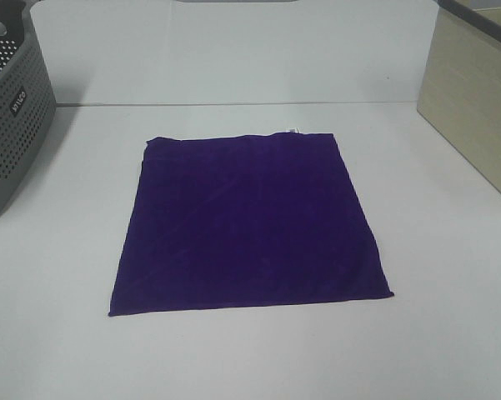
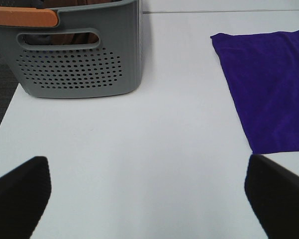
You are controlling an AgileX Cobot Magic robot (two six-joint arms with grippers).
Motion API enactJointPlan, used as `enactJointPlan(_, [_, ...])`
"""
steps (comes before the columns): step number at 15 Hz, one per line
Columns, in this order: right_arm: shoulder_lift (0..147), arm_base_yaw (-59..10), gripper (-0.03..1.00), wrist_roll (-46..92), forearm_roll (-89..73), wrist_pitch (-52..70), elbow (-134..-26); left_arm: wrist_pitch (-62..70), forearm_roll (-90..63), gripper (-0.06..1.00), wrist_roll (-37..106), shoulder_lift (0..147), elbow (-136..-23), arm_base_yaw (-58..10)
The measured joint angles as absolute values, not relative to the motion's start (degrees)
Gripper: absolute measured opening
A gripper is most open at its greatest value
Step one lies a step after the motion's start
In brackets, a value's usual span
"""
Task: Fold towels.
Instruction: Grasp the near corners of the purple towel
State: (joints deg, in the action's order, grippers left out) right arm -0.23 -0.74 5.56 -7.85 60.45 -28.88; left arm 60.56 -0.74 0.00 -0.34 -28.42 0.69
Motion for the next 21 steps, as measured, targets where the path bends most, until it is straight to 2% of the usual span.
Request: enactJointPlan(21, [0.29, -0.74, 0.96, 5.56, -7.85, 60.50, -29.85, 60.73, -0.74, 0.98, 0.52, -0.11, -28.76, 0.69])
